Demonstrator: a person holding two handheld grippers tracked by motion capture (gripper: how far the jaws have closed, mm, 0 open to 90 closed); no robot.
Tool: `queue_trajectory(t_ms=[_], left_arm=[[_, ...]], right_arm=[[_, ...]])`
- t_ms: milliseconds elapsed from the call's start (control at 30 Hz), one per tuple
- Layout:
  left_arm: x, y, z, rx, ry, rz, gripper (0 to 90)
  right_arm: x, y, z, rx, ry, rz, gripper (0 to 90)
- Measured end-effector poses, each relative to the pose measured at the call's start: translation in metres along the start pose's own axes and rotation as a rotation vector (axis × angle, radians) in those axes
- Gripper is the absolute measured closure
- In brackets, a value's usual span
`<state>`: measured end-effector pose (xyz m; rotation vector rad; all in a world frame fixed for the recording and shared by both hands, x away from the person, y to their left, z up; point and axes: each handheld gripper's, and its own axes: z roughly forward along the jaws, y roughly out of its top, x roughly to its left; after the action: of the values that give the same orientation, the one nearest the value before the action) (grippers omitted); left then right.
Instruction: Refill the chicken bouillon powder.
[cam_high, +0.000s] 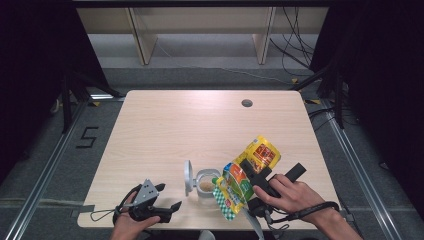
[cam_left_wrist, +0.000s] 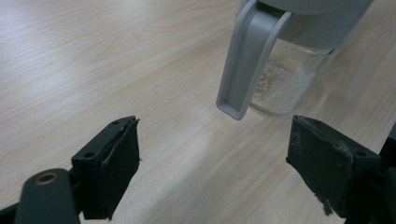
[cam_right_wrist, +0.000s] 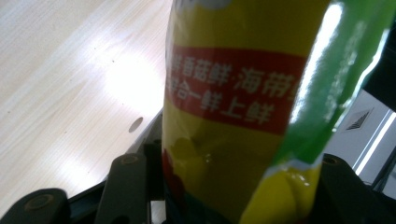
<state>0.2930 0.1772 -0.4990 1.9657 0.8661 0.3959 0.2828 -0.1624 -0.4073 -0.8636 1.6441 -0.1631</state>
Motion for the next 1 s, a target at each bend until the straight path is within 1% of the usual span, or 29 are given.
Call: queue_trajectory(t_ms=[33, 67, 100, 133, 167, 200, 233, 267, 333, 400, 433, 467, 500, 567, 600, 633, 667, 800, 867, 900, 967, 1000], left_arm=[[0.0021, 0.0006, -0.0004, 0.003, 0.000, 0.028, 16.4], [0.0018, 0.0002, -0.0002, 0.002, -0.001, 0.023, 16.3], [0.0028, 0.0002, -0.0002, 0.006, -0.002, 0.037, 16.4], [0.0012, -0.0001, 0.0004, -0.004, -0.007, 0.017, 16.4], [0.0017, 0.0002, -0.0004, 0.004, -0.002, 0.024, 16.4], [0.0017, 0.0003, -0.0001, 0.002, -0.002, 0.021, 16.3], [0.0010, 0.0001, 0.0002, -0.003, -0.003, 0.014, 16.4], [-0.0002, -0.0002, 0.0003, -0.003, -0.002, 0.000, 16.3], [0.0000, -0.0003, 0.0000, -0.004, -0.007, -0.004, 16.3], [0.0017, 0.0004, -0.0004, 0.003, 0.000, 0.020, 16.3], [0.0016, 0.0001, -0.0001, 0.001, -0.002, 0.019, 16.3], [0.0012, -0.0001, 0.0002, -0.004, -0.006, 0.015, 16.3], [-0.0003, -0.0002, 0.0000, -0.003, -0.001, -0.003, 16.3], [0.0023, 0.0007, -0.0013, 0.002, -0.006, 0.025, 16.3], [0.0024, 0.0006, -0.0012, 0.002, -0.005, 0.023, 16.3], [0.0011, -0.0002, -0.0005, 0.002, -0.006, -0.003, 16.3], [0.0021, -0.0001, -0.0007, 0.003, -0.006, 0.016, 16.3], [0.0021, 0.0002, -0.0003, -0.002, -0.007, 0.018, 16.3], [0.0025, 0.0000, -0.0004, 0.006, 0.001, 0.024, 16.3], [0.0019, -0.0002, 0.0001, 0.000, -0.002, 0.013, 16.3], [0.0027, 0.0000, 0.0002, 0.001, -0.004, 0.014, 16.3], [0.0021, -0.0001, 0.0005, -0.006, -0.005, 0.003, 16.3]], right_arm=[[-0.0005, 0.0001, 0.0003, -0.001, 0.009, -0.002, 52.5], [-0.0011, 0.0001, 0.0007, -0.002, 0.008, -0.011, 52.5], [-0.0015, 0.0004, 0.0009, -0.003, 0.009, -0.014, 52.5], [-0.0020, 0.0006, 0.0012, -0.006, 0.011, -0.017, 52.5], [-0.0025, 0.0008, 0.0013, -0.006, 0.011, -0.021, 52.5], [-0.0027, 0.0008, 0.0014, -0.004, 0.009, -0.021, 52.5], [-0.0053, 0.0001, 0.0024, -0.013, -0.003, -0.067, 52.5], [-0.0060, -0.0001, 0.0030, -0.019, 0.008, -0.068, 52.5], [-0.0060, 0.0000, 0.0029, -0.013, 0.010, -0.068, 52.6], [-0.0059, 0.0001, 0.0034, -0.013, 0.010, -0.069, 52.7], [-0.0058, 0.0001, 0.0039, -0.018, 0.009, -0.069, 52.7], [-0.0059, 0.0000, 0.0041, -0.022, 0.009, -0.074, 52.7], [-0.0060, 0.0001, 0.0037, -0.018, 0.011, -0.077, 52.7], [-0.0062, 0.0001, 0.0036, -0.015, 0.010, -0.074, 52.7], [-0.0065, 0.0000, 0.0035, -0.015, 0.009, -0.074, 52.7], [-0.0066, 0.0000, 0.0035, -0.015, 0.009, -0.076, 52.7], [-0.0067, 0.0001, 0.0034, -0.014, 0.008, -0.077, 52.7], [-0.0074, 0.0005, 0.0030, -0.013, 0.008, -0.085, 52.8], [-0.0075, 0.0004, 0.0027, -0.013, 0.008, -0.086, 52.8], [-0.0075, 0.0003, 0.0027, -0.014, 0.008, -0.087, 52.8], [-0.0076, -0.0001, 0.0030, -0.016, 0.010, -0.090, 52.8], [-0.0076, -0.0002, 0.0030, -0.016, 0.009, -0.091, 52.8]])
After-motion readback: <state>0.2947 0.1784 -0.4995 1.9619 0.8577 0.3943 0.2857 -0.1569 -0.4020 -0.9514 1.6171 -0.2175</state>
